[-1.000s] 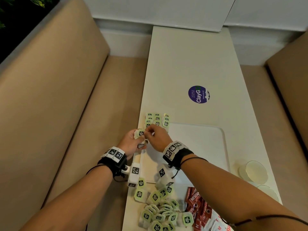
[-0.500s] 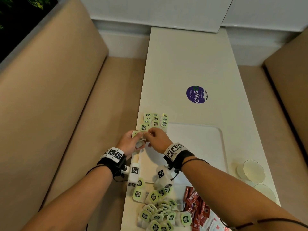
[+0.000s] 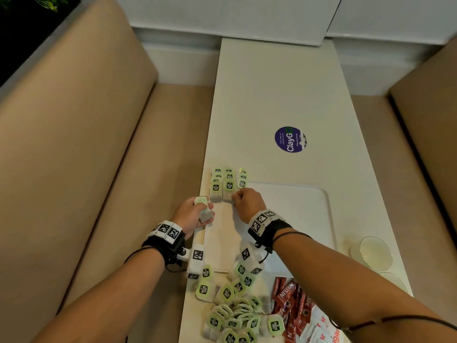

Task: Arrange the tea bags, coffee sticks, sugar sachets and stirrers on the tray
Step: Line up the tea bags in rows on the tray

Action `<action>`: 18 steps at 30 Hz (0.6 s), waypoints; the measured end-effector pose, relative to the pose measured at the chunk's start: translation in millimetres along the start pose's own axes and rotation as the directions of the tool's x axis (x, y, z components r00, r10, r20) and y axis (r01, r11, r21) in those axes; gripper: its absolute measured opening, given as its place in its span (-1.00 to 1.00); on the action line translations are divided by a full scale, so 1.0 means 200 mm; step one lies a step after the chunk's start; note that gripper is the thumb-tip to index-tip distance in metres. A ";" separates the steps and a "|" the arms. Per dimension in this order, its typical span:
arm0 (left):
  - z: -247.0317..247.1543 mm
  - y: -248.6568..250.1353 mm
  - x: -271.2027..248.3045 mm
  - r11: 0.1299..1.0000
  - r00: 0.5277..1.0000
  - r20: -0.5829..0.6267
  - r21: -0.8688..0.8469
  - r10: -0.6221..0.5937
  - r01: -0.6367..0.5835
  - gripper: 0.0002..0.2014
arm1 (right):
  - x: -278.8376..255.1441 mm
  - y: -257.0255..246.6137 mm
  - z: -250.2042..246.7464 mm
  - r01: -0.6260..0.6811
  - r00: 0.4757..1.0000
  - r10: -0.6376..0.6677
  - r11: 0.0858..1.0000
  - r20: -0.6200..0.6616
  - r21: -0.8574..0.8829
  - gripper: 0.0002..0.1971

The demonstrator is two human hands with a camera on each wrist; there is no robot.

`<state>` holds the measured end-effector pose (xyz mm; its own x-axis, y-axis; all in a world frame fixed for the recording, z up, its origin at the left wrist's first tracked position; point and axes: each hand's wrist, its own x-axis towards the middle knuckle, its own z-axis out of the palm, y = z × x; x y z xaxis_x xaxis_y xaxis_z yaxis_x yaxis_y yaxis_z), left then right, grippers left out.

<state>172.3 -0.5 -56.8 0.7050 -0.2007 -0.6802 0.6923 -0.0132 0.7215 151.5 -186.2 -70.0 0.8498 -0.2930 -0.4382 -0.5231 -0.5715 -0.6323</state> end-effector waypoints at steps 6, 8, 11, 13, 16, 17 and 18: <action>-0.01 0.00 0.00 0.998 0.998 0.058 0.066 0.014 -0.018 -0.63 | 0.02 0.02 0.02 -0.052 0.999 0.053 0.997 0.005 -0.048 -0.73; -0.01 0.00 0.00 0.997 0.996 0.083 0.076 0.018 -0.025 -0.59 | 0.03 0.02 0.02 -0.054 0.999 0.054 0.997 0.005 -0.057 -0.71; -0.01 0.01 0.00 0.996 0.993 0.119 0.077 0.025 -0.034 -0.59 | 0.04 0.01 0.03 -0.055 0.998 0.055 0.995 -0.005 -0.081 -0.68; -0.01 0.01 0.00 0.997 0.991 0.133 0.070 0.025 -0.035 -0.60 | 0.04 0.00 0.03 -0.058 0.998 0.057 0.994 -0.017 -0.094 -0.66; -0.03 0.01 0.00 0.997 0.990 0.141 0.062 0.031 -0.040 -0.65 | 0.03 0.00 0.03 -0.055 0.998 0.053 0.992 -0.028 -0.109 -0.68; -0.03 0.01 0.01 0.997 0.989 0.142 0.059 0.032 -0.041 -0.69 | 0.03 0.00 0.02 -0.055 0.998 0.052 0.993 -0.034 -0.101 -0.70; -0.04 0.01 0.01 0.997 0.989 0.144 0.057 0.034 -0.042 -0.72 | 0.02 0.00 0.02 -0.053 0.998 0.049 0.995 -0.044 -0.088 -0.72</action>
<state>175.6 6.2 -58.2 0.6984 -0.3399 -0.6299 0.6521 -0.0606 0.7557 154.5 -183.9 -74.4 0.8253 -0.3541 -0.4399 -0.5592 -0.6209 -0.5494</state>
